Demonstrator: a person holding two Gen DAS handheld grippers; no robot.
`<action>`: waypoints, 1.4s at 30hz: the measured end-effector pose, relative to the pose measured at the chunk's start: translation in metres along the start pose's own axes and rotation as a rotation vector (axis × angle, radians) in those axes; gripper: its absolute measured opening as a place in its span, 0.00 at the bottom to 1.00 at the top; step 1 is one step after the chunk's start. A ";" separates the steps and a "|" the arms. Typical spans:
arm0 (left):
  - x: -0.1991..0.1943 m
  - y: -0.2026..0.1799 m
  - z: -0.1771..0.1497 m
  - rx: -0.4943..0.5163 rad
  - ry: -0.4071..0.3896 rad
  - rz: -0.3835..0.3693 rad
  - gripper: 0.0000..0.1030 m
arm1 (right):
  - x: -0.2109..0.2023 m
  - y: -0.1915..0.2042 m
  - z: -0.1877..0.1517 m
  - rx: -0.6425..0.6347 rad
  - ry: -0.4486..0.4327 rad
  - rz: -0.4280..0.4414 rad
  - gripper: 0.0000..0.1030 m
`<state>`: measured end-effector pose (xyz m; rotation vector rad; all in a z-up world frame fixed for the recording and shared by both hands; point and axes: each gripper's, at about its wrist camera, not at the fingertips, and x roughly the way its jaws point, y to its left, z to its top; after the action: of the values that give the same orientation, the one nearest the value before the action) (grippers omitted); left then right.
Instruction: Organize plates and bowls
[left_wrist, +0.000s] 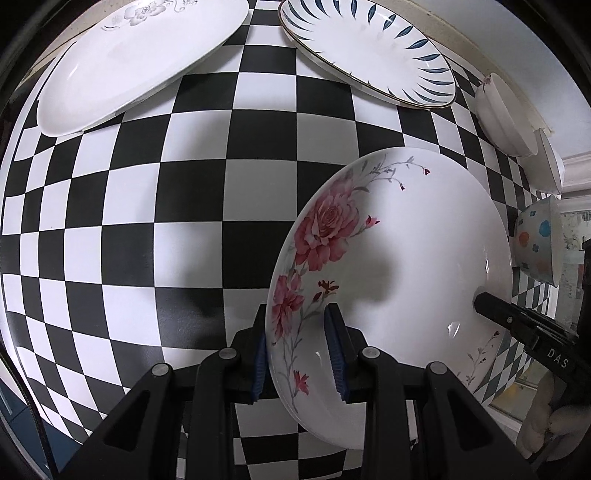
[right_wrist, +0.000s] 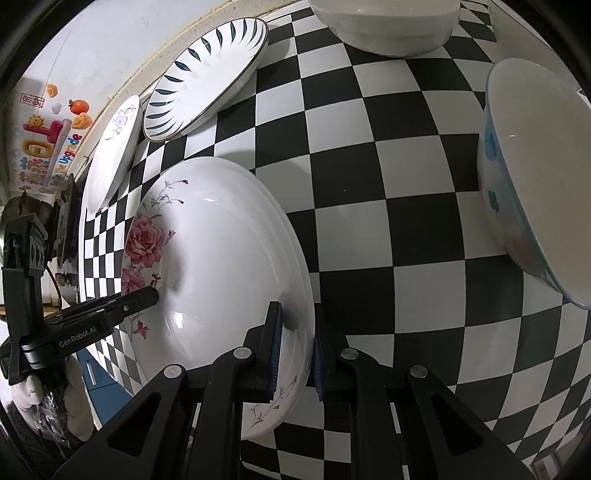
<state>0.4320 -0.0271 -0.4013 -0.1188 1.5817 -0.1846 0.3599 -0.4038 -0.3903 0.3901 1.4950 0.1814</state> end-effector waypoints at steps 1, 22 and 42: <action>0.000 -0.001 0.000 -0.001 0.000 0.002 0.25 | 0.000 -0.001 0.000 0.000 0.002 0.002 0.16; -0.045 0.006 -0.027 -0.138 -0.103 0.091 0.27 | -0.025 -0.001 -0.011 -0.041 0.044 -0.044 0.23; -0.082 0.215 0.096 -0.493 -0.181 -0.094 0.30 | 0.005 0.235 0.193 -0.303 0.007 0.139 0.60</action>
<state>0.5384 0.1952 -0.3630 -0.5783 1.4141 0.1446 0.5798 -0.2120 -0.3047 0.2481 1.4210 0.5132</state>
